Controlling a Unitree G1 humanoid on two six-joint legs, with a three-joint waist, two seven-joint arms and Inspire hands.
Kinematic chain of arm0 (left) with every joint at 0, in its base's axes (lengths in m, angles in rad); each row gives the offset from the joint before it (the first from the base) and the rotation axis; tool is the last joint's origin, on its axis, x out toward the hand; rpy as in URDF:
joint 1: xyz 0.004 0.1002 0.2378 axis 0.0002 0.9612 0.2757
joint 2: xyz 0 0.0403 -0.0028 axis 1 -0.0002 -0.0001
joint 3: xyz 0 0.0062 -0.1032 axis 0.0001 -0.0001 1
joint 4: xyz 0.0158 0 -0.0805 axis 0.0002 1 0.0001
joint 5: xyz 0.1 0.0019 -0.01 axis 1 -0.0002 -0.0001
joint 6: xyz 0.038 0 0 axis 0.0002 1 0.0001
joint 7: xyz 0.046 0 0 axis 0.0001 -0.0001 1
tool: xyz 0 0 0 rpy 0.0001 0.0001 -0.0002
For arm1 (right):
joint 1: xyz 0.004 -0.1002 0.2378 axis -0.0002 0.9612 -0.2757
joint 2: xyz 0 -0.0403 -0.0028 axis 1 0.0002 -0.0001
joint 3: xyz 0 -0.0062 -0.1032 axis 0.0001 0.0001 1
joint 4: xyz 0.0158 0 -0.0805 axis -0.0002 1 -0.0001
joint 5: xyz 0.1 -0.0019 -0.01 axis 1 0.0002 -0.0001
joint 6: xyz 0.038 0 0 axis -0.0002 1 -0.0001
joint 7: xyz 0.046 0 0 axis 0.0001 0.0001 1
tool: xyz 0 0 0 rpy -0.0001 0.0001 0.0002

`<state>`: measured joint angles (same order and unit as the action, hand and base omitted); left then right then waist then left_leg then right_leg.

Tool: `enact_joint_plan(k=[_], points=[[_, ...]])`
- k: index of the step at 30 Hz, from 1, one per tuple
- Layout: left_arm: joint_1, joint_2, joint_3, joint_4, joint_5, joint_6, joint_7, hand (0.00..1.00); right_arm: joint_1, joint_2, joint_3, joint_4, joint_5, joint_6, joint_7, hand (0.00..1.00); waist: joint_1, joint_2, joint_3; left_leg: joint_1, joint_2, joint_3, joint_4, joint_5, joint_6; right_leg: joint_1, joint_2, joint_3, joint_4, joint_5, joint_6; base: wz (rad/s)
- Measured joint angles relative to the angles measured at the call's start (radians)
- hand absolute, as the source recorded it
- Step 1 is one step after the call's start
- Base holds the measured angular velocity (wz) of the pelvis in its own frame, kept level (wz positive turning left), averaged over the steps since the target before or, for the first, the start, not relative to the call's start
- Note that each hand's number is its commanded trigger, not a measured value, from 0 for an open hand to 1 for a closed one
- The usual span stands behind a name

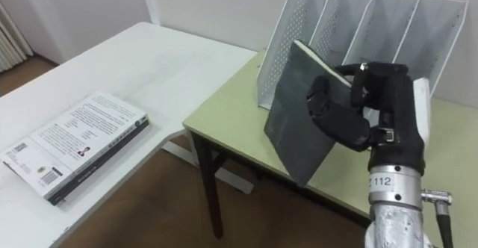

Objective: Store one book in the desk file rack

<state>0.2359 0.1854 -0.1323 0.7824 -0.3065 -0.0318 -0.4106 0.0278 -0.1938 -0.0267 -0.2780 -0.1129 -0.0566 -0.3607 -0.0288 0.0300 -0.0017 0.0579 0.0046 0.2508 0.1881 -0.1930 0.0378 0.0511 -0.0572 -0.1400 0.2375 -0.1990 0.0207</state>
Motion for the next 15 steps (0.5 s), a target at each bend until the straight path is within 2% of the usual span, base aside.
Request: enact_joint_plan(k=[3,5,8,12,15], points=[[0.004,-0.001,0.001,0.069,-0.017,-0.006,0.016,0.00,-0.013,0.000,-0.015,0.000,-0.022,-0.016,-0.058,1.00,-0.003,-0.016,-0.0055,-0.001,0.000,-0.002,-0.001,0.001,-0.001,0.000,0.001,-0.004,0.000,0.000,0.000,0.00],[0.008,-0.001,0.000,0.110,-0.017,-0.011,0.030,0.00,-0.032,0.000,-0.024,0.000,-0.018,-0.020,-0.087,1.00,-0.003,-0.029,-0.0029,-0.005,0.003,-0.002,0.000,0.001,-0.002,-0.002,0.003,-0.001,-0.002,0.000,0.000,0.00],[0.021,-0.001,0.000,0.115,-0.017,-0.012,0.037,0.00,-0.050,0.000,-0.039,0.000,-0.013,-0.021,-0.113,1.00,-0.003,-0.039,-0.0032,-0.011,0.005,-0.002,0.001,0.001,-0.002,-0.002,0.003,0.000,-0.002,0.000,-0.001,0.00],[0.021,-0.002,0.001,0.156,-0.018,-0.019,0.046,0.00,-0.050,0.000,-0.040,0.000,-0.004,-0.031,-0.123,1.00,0.000,-0.038,-0.0031,-0.009,0.004,-0.001,0.000,0.001,-0.002,0.000,0.003,0.000,-0.003,0.001,-0.001,0.00],[0.017,-0.012,0.017,0.221,-0.061,-0.043,0.056,0.00,-0.050,0.000,-0.043,0.000,-0.003,-0.036,-0.147,1.00,0.003,-0.036,-0.0045,-0.006,0.000,-0.001,-0.003,0.001,-0.002,0.001,0.005,0.000,-0.004,0.001,-0.001,0.00]])
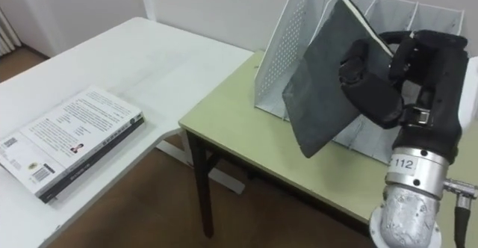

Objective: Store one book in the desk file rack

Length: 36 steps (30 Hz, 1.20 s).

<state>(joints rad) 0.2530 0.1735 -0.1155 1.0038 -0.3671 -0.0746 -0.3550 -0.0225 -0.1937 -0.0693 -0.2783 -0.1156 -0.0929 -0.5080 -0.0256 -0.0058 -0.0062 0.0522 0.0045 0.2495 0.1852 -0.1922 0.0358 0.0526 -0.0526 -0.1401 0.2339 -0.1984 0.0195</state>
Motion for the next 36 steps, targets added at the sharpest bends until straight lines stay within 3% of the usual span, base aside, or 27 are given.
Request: enact_joint_plan(k=[7,14,22,36], points=[[-0.010,-0.011,0.036,0.059,-0.038,-0.005,-0.011,0.00,-0.028,-0.004,-0.047,0.000,-0.003,-0.002,-0.078,1.00,0.005,-0.004,0.0027,-0.001,0.000,0.000,-0.001,0.001,-0.001,-0.002,0.001,-0.003,0.000,0.000,0.000,0.00],[-0.022,-0.011,0.051,0.080,-0.035,-0.004,-0.010,0.00,-0.076,-0.046,-0.053,0.000,0.001,-0.002,-0.106,1.00,0.006,-0.009,0.0024,-0.002,0.001,0.000,-0.006,0.001,-0.003,-0.003,0.002,-0.018,-0.014,0.003,-0.005,0.00],[-0.023,-0.007,0.068,0.090,-0.035,-0.004,-0.008,0.00,-0.110,-0.048,-0.063,0.000,0.002,-0.002,-0.127,1.00,0.008,-0.020,-0.0041,-0.001,0.001,0.000,-0.014,0.002,-0.004,-0.002,0.001,-0.028,-0.015,0.003,-0.005,0.00],[-0.025,-0.006,0.074,0.096,-0.035,-0.004,-0.007,0.00,-0.110,-0.048,-0.078,0.000,0.011,-0.002,-0.155,1.00,0.008,-0.019,-0.0016,-0.003,0.001,-0.002,-0.014,0.002,-0.004,-0.002,0.001,-0.028,-0.015,0.003,-0.005,0.00]])
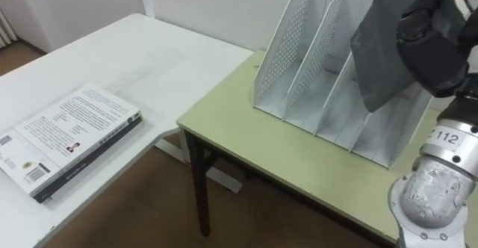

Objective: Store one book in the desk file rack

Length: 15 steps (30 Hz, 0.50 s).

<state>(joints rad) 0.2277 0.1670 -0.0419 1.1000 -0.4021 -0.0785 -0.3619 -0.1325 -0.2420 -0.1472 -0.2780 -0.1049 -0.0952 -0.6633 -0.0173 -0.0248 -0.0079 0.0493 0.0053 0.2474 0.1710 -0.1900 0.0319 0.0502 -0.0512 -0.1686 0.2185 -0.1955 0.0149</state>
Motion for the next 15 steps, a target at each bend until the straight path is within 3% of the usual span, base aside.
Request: enact_joint_plan(k=[8,15], points=[[0.000,-0.002,0.017,0.000,0.001,0.000,-0.001,0.00,0.000,0.000,-0.041,0.005,0.000,0.000,-0.005,1.00,0.001,-0.003,0.0074,-0.001,-0.001,-0.001,-0.001,0.000,0.000,0.000,-0.001,0.000,0.000,0.000,0.000,0.00],[0.001,-0.002,0.019,-0.006,0.001,0.000,0.005,0.00,-0.031,0.000,-0.073,0.039,-0.001,0.000,-0.020,1.00,-0.001,-0.004,0.0082,-0.001,-0.001,-0.002,0.000,0.000,0.000,0.000,-0.002,-0.007,0.000,0.000,0.000,0.00]])
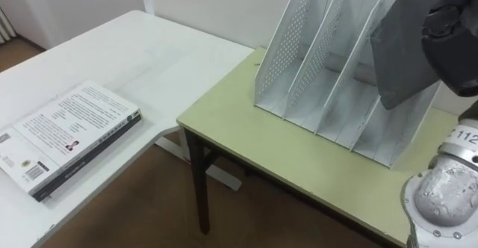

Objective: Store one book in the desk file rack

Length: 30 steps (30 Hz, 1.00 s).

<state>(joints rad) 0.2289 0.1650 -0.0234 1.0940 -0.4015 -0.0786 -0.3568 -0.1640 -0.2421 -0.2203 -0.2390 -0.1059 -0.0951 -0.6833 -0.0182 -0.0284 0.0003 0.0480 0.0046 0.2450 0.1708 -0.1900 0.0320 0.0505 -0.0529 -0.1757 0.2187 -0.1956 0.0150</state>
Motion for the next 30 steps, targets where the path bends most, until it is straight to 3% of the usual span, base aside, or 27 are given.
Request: enact_joint_plan(k=[19,22,23,25,28,30], points=[[0.001,0.000,0.003,0.000,0.003,0.000,0.018,0.00,-0.014,0.000,-0.010,0.053,0.005,0.000,-0.037,1.00,0.000,0.001,-0.0011,0.000,-0.001,-0.011,-0.001,0.000,0.000,0.005,-0.004,-0.047,0.000,0.000,0.000,0.01],[-0.001,0.003,0.002,0.000,0.004,0.007,0.019,0.00,-0.095,-0.001,-0.013,0.113,0.017,0.008,-0.035,1.00,-0.005,-0.002,0.0003,-0.003,-0.001,-0.011,-0.001,0.001,-0.001,0.004,-0.004,-0.047,0.000,0.000,0.000,0.00],[-0.001,0.004,0.002,0.000,0.004,0.009,0.017,0.00,-0.120,-0.008,-0.017,0.119,0.017,0.023,-0.034,1.00,-0.002,-0.012,0.0048,-0.003,-0.001,-0.011,0.000,0.001,-0.001,0.002,-0.004,-0.047,0.002,0.000,0.000,0.00],[-0.001,0.008,0.003,-0.004,0.003,0.013,0.010,0.00,-0.164,-0.046,-0.017,0.151,0.016,0.030,-0.030,1.00,-0.002,-0.014,0.0058,-0.006,-0.001,-0.013,0.001,0.001,-0.001,0.000,-0.004,-0.048,0.002,0.000,0.000,0.02],[-0.003,0.023,0.002,-0.003,0.003,0.016,-0.005,0.00,-0.214,-0.126,-0.017,0.208,0.017,0.047,-0.016,1.00,-0.001,-0.029,0.0012,-0.010,-0.001,-0.022,0.002,0.002,-0.001,0.001,-0.004,-0.051,0.001,0.000,0.000,0.09],[-0.003,0.030,0.002,-0.002,0.003,0.022,-0.006,0.00,-0.238,-0.138,-0.017,0.238,0.016,0.056,-0.014,1.00,-0.001,-0.041,-0.0003,-0.011,-0.001,-0.028,0.002,0.002,-0.003,0.001,-0.003,-0.049,0.001,0.000,0.000,0.08]])
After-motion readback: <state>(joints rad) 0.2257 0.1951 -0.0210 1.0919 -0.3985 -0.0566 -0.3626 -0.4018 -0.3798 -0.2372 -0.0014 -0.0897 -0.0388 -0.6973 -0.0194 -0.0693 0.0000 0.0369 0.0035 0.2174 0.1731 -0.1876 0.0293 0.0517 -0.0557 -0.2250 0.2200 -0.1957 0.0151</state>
